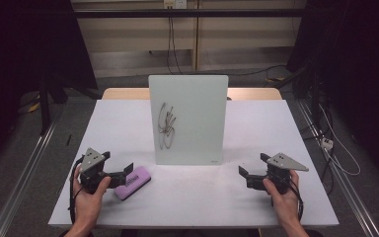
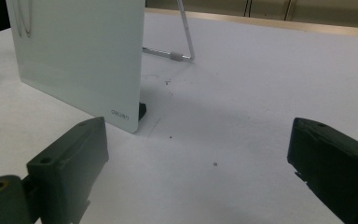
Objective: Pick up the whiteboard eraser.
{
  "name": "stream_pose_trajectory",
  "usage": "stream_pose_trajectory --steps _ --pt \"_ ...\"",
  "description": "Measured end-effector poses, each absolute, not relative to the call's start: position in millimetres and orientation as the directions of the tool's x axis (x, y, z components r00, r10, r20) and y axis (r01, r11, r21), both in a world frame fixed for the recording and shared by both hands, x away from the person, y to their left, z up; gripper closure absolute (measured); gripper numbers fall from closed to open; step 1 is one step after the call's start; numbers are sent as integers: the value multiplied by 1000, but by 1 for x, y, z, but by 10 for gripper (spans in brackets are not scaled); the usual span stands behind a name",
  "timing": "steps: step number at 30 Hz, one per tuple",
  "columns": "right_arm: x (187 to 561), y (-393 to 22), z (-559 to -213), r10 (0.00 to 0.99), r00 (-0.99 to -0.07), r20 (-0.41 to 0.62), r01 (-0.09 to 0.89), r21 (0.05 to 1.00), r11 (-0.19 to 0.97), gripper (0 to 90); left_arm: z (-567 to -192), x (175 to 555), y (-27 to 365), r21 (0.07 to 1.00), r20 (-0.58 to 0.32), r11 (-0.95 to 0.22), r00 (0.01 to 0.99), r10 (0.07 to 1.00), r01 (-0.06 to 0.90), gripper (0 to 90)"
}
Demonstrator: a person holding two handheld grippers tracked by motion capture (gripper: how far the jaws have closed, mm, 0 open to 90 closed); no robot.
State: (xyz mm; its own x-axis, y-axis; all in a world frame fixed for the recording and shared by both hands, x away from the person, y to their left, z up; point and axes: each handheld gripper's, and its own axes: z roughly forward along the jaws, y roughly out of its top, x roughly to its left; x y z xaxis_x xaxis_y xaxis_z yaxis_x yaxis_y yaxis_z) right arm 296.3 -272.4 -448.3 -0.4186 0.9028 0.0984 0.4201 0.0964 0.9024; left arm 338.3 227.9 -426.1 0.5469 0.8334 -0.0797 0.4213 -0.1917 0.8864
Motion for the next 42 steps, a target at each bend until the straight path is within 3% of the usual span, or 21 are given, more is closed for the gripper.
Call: stream_pose_trajectory --steps 15,42 --pt "297 -275 -449 896 -431 111 429 898 95 53 -423 343 225 873 -107 -201 576 811 445 60" --pt "300 -271 -450 895 -433 103 442 890 111 57 -410 351 217 783 -69 -401 707 703 475 99"
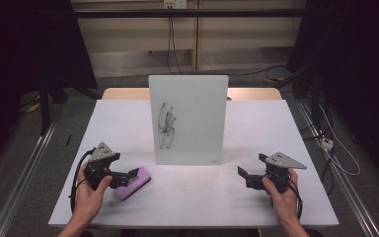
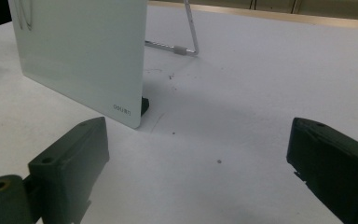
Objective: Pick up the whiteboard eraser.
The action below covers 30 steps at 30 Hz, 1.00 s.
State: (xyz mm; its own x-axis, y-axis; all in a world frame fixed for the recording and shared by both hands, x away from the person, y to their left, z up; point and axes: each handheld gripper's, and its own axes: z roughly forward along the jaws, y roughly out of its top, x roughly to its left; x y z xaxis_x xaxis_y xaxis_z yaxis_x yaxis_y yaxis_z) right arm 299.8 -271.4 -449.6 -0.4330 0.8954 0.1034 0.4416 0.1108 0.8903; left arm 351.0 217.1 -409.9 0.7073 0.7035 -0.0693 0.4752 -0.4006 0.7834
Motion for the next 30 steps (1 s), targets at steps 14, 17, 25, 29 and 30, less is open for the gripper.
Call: stream_pose_trajectory --steps 14,17,25,29,30 --pt "298 -273 -449 893 -439 100 434 894 113 56 -420 347 208 710 -49 -511 757 651 485 119" --pt "298 -273 -449 893 -440 101 434 894 113 56 -423 344 204 680 -29 -556 775 631 478 152" --pt "298 -272 -449 892 -441 104 439 891 114 57 -427 345 200 629 -42 -613 809 587 477 232" --pt "298 -272 -449 890 -444 101 440 890 118 57 -428 346 200 621 -36 -619 806 591 481 253" --pt "299 -272 -450 890 -445 101 439 891 118 57 -429 347 201 616 -43 -621 808 587 485 276"
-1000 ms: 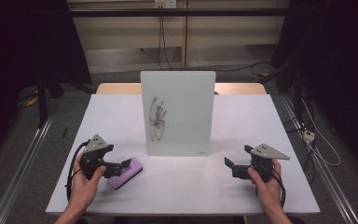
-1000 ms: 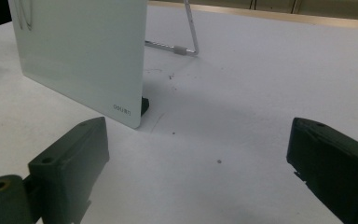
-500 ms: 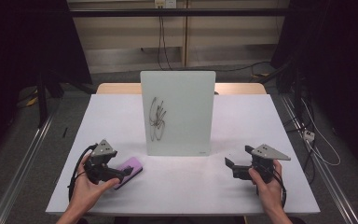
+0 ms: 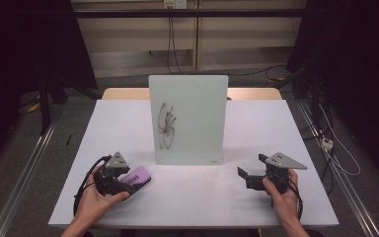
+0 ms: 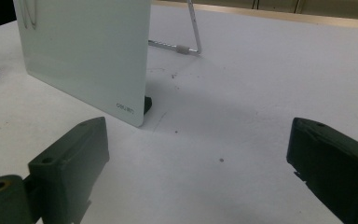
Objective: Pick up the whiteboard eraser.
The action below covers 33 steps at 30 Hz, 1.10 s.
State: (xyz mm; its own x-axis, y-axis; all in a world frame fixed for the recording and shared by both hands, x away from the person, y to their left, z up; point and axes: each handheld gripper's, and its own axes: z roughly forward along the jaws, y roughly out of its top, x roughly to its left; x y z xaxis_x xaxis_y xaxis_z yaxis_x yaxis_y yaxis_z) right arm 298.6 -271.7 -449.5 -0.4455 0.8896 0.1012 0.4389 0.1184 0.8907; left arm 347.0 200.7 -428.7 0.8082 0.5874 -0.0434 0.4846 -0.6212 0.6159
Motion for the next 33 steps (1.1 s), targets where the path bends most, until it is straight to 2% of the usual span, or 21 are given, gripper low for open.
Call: stream_pose_trajectory --steps 7,14,33 --pt "299 -271 -450 889 -447 103 439 891 118 57 -432 348 202 598 -77 -621 808 585 507 346" --pt "300 -270 -450 887 -449 103 440 890 120 56 -433 349 202 572 -60 -648 813 579 503 391" --pt "300 -270 -450 887 -449 105 441 890 118 57 -434 348 201 570 -54 -654 818 573 497 411"
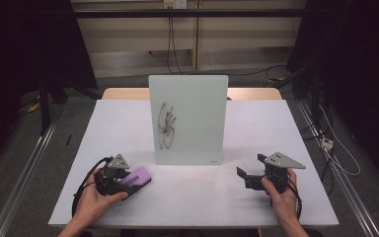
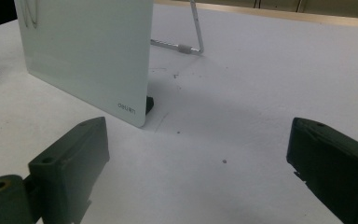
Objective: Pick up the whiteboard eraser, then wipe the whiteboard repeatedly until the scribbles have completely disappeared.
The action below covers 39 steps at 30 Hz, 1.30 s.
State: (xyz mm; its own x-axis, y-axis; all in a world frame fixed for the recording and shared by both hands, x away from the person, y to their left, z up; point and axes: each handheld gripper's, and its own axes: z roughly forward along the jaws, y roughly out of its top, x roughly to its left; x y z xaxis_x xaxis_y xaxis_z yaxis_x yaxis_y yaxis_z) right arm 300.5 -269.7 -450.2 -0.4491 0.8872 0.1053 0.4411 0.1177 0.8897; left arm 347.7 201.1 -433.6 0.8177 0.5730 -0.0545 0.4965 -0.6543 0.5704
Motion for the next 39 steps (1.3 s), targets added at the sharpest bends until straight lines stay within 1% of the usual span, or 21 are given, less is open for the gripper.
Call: stream_pose_trajectory --steps 5,6,7,10,13,14,17,22,29,39 --pt "303 -269 -451 887 -448 108 444 889 116 57 -433 345 201 586 -50 -652 825 562 480 412" --pt "303 -269 -451 888 -445 112 447 888 112 57 -433 344 201 595 -62 -642 824 564 484 412" --pt "304 -269 -451 888 -446 108 446 887 116 57 -431 344 202 594 -50 -649 827 560 475 412" --pt "303 -269 -451 890 -442 110 446 888 112 57 -430 343 203 625 -61 -617 818 572 478 412" --pt "303 -269 -451 893 -437 110 447 888 110 57 -427 343 205 635 -38 -615 814 579 467 412" --pt "303 -269 -451 892 -438 109 447 888 111 57 -427 343 206 653 -59 -594 813 579 470 412" --pt "303 -268 -451 890 -444 107 450 885 117 57 -425 343 207 676 -66 -569 807 587 469 412" --pt "302 -269 -451 888 -446 108 448 886 117 57 -422 344 208 700 -49 -548 796 604 459 412" --pt "301 -270 -451 889 -444 110 447 887 114 57 -417 343 212 744 -58 -509 801 595 432 412" --pt "304 -269 -451 885 -452 111 446 887 116 57 -413 340 217 770 -77 -484 814 576 416 412"
